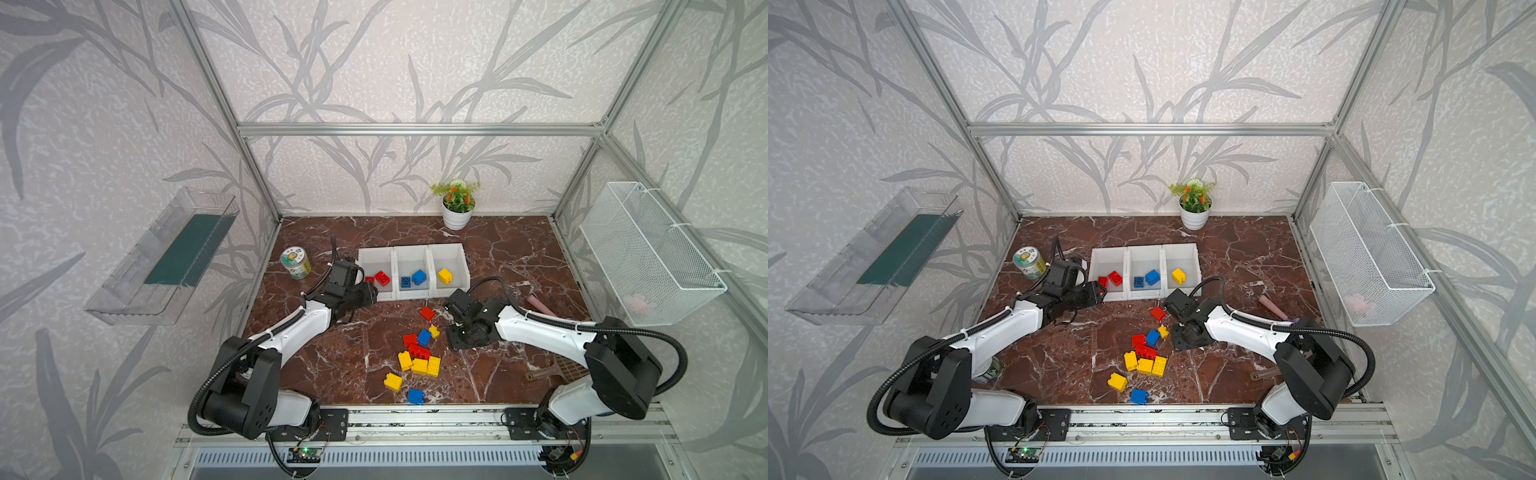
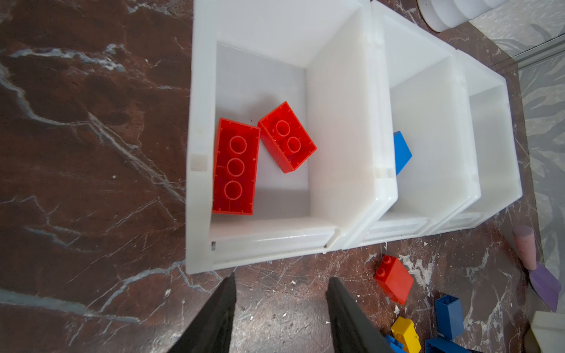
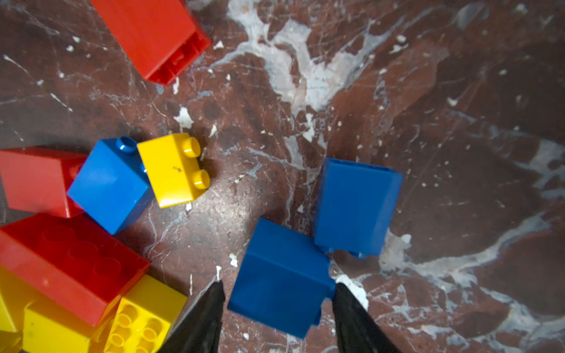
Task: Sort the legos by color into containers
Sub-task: 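Grasp a blue brick with the right gripper while the left gripper draws back, then carry the blue brick over the middle compartment with the right gripper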
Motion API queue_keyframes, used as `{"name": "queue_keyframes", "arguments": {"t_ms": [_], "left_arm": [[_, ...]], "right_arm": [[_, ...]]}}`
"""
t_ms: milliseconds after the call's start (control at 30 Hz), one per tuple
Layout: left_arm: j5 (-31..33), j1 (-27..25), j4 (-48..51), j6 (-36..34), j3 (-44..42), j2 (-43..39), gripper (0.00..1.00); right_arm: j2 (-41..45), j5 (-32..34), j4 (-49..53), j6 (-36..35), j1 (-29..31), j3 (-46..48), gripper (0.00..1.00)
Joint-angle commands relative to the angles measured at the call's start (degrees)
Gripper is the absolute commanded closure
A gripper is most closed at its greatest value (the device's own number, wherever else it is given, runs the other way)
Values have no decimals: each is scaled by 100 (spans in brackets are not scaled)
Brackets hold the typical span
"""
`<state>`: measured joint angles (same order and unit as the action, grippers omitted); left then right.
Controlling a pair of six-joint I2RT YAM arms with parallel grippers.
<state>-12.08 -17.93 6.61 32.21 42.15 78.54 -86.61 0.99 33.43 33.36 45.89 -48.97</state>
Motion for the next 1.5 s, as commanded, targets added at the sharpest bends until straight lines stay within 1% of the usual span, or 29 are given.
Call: {"name": "queue_keyframes", "arguments": {"t_ms": [0, 267, 433, 567, 700, 867, 967, 1100, 1200, 1300, 1467], "left_arm": [[35, 18, -98, 103, -119, -186, 49], [46, 19, -46, 92, -161, -267, 48], [100, 17, 4, 77, -200, -371, 48], [133, 26, 93, 54, -215, -460, 48], [139, 24, 145, 57, -276, -572, 48], [151, 24, 162, 55, -396, -736, 48], [157, 27, 218, 41, -465, -871, 48], [184, 28, 279, 75, -623, -1087, 48], [205, 26, 401, 83, -698, -1243, 48], [243, 23, 526, 88, -767, -1420, 48], [326, 25, 529, 164, -969, -1655, 47]], "right_arm": [[-93, 41, -19, 91, 61, 98, 46], [-222, 76, -28, 74, 148, 20, 54], [-168, 205, 139, 18, 218, -159, 59], [-70, 307, 347, -196, 228, -552, 60], [-137, 543, 488, -634, 211, -1292, 60], [-721, 643, 267, -1335, 52, -2429, 60], [-1337, 477, 260, -1693, -133, -3253, 60], [-2194, 165, 380, -1905, -388, -4246, 60], [-2718, 94, 568, -1951, -473, -4814, 60], [-2979, 49, 670, -1914, -484, -5099, 59], [-2971, 24, 538, -1825, -509, -5072, 58]]}}
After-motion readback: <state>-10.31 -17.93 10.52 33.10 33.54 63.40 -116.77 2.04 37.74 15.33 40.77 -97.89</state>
